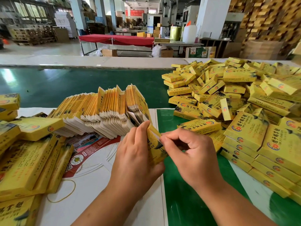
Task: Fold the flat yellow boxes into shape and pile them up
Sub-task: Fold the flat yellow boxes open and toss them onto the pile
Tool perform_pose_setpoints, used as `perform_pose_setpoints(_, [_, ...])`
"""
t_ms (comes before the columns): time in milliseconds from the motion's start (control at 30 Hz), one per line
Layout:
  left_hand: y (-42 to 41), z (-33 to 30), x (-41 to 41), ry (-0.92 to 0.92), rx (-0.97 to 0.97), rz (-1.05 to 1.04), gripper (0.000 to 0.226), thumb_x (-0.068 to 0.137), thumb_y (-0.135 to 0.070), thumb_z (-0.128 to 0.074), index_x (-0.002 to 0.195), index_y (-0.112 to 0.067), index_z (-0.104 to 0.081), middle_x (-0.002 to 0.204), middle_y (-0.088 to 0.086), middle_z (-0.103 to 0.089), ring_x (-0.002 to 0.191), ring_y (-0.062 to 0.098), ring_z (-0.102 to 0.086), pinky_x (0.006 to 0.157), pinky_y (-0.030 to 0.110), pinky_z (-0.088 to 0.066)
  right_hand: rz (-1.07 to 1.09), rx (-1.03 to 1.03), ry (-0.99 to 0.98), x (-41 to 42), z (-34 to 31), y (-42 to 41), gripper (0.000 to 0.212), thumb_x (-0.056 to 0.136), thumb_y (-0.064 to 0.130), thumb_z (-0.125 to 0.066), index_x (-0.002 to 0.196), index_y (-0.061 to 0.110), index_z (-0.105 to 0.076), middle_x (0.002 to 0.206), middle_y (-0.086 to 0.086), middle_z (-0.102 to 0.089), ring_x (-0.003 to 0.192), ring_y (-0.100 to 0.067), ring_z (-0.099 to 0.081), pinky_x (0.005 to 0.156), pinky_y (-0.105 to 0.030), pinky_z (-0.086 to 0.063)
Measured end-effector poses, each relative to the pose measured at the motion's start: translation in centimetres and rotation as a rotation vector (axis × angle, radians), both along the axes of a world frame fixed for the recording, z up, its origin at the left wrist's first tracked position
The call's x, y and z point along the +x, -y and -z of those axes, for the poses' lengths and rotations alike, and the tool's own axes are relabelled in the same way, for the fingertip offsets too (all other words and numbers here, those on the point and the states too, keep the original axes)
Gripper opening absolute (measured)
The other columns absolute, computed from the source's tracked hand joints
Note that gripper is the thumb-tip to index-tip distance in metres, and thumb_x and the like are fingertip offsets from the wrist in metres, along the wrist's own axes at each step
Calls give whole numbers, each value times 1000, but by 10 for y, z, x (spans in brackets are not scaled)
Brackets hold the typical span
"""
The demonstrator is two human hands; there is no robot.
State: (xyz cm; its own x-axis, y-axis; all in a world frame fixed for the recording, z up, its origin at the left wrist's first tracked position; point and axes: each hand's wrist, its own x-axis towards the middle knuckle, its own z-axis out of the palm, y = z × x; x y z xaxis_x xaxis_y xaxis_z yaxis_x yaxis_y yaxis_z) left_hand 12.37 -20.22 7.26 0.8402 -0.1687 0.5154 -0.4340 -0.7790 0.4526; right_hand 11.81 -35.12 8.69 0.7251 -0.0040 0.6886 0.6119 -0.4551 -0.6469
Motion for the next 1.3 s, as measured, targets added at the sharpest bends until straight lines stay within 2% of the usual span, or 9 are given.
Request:
perform_pose_setpoints(167, [-4, 0, -1, -34, -128, 14, 86, 69, -42, -74, 141, -22, -32, 122, -12, -46, 113, 10, -48, 89, 26, -40, 62, -211, 135, -3, 0, -6, 23, 88, 20, -66, 101, 6, -78, 104, -4, -76, 94, -9, -71, 83, -22, -57])
perform_pose_setpoints(367, [-1, -2, -2, 7, -253, 126, 97, 73, -37, -76, 151, -31, -18, 123, -19, -42, 109, -15, -38, 89, -5, -26, 67, -173, 123, 2, 1, -3, 20, 86, 12, -68, 104, 9, -76, 104, 0, -73, 98, -8, -68, 87, -19, -53])
perform_pose_setpoints(567, [-8, -7, 6, 133, -327, 148, 16, 92, -30, -61, 107, -26, -67, 107, -15, -64, 103, 1, -59, 79, 18, -53, 64, -180, 84, 6, -6, 15, 16, 87, 12, -66, 98, 10, -76, 104, 1, -72, 99, -4, -65, 84, -20, -54])
perform_pose_setpoints(767, [-8, -5, 7, 65, -349, 199, 21, 91, -20, -62, 107, -30, -69, 99, -25, -64, 95, -3, -61, 72, 17, -55, 32, -205, -63, 5, -11, 25, 10, 81, 19, -68, 90, 18, -74, 93, 8, -72, 89, -4, -66, 71, -20, -54])
perform_pose_setpoints(900, [-6, 4, 8, -316, -483, 246, 50, 87, -23, -66, 126, -47, -47, 101, -27, -66, 93, -1, -65, 70, 18, -57, 64, -178, -119, 2, -13, 28, 5, 84, 26, -68, 89, 23, -68, 82, 12, -69, 79, -7, -64, 61, -17, -52])
perform_pose_setpoints(967, [-7, 7, 11, -455, -497, 281, 38, 87, -27, -66, 121, -40, -55, 101, -19, -70, 91, 5, -69, 77, 31, -60, 49, -53, -175, 2, -15, 31, 10, 86, 20, -71, 94, 25, -68, 83, 13, -68, 80, -7, -65, 65, -13, -51])
perform_pose_setpoints(1100, [-12, 5, 13, -454, -543, 353, 25, 78, -40, -62, 102, -34, -66, 98, -18, -72, 92, 6, -69, 74, 28, -59, 80, -90, -369, -2, -28, 40, 27, 86, 18, -71, 111, 28, -72, 89, 16, -70, 84, 2, -64, 69, -12, -51])
perform_pose_setpoints(1200, [-15, 3, 15, -411, -581, 370, 27, 74, -36, -63, 101, -33, -67, 97, -16, -73, 88, 5, -69, 68, 15, -56, 64, -208, -418, -11, -43, 47, 18, 84, 24, -71, 102, 25, -76, 85, 13, -74, 77, -1, -66, 65, -17, -54])
perform_pose_setpoints(1300, [-17, 1, 16, -357, -599, 379, 32, 72, -38, -64, 103, -32, -67, 95, -6, -74, 80, 12, -69, 63, 22, -57, 26, -102, -403, -29, -65, 65, 19, 79, 34, -71, 98, 35, -76, 82, 12, -75, 72, -4, -70, 63, -21, -58])
